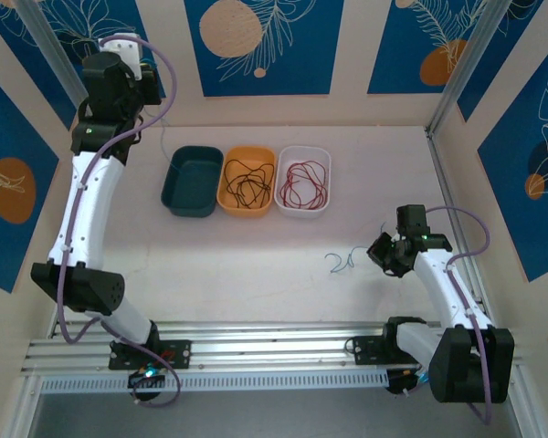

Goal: Untangle the cables

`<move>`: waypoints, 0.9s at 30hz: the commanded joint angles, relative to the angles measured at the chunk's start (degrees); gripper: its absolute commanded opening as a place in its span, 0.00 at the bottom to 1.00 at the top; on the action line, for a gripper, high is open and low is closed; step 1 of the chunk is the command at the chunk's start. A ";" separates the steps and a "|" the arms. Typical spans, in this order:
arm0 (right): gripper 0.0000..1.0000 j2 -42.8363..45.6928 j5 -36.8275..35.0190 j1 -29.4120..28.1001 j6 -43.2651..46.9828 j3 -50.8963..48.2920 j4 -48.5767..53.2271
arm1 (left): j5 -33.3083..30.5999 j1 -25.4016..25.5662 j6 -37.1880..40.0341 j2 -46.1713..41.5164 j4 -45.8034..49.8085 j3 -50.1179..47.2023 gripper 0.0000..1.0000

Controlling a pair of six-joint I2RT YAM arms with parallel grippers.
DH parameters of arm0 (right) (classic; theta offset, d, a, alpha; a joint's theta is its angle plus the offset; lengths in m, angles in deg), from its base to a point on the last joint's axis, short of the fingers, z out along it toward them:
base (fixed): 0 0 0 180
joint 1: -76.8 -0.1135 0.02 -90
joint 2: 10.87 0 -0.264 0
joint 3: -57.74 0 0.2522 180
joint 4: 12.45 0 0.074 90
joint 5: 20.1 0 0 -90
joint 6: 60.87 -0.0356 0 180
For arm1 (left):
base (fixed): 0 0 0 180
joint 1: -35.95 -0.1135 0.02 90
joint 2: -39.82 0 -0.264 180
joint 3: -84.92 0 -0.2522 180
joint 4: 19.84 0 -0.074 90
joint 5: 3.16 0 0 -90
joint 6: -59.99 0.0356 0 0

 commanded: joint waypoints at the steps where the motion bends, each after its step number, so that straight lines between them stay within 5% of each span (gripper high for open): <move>1: 0.00 -0.50 1.40 -0.44 -0.40 0.79 -0.25 | 0.50 -0.90 -0.30 -0.10 -2.35 -2.32 0.00; 15: 0.00 0.69 1.76 -2.10 -0.89 1.35 -0.27 | 3.23 -0.93 -3.20 -1.50 -4.11 -20.66 0.00; 27: 0.00 5.00 0.47 -4.82 -1.90 4.18 2.19 | 5.59 0.34 -5.27 6.49 -4.19 -28.15 0.00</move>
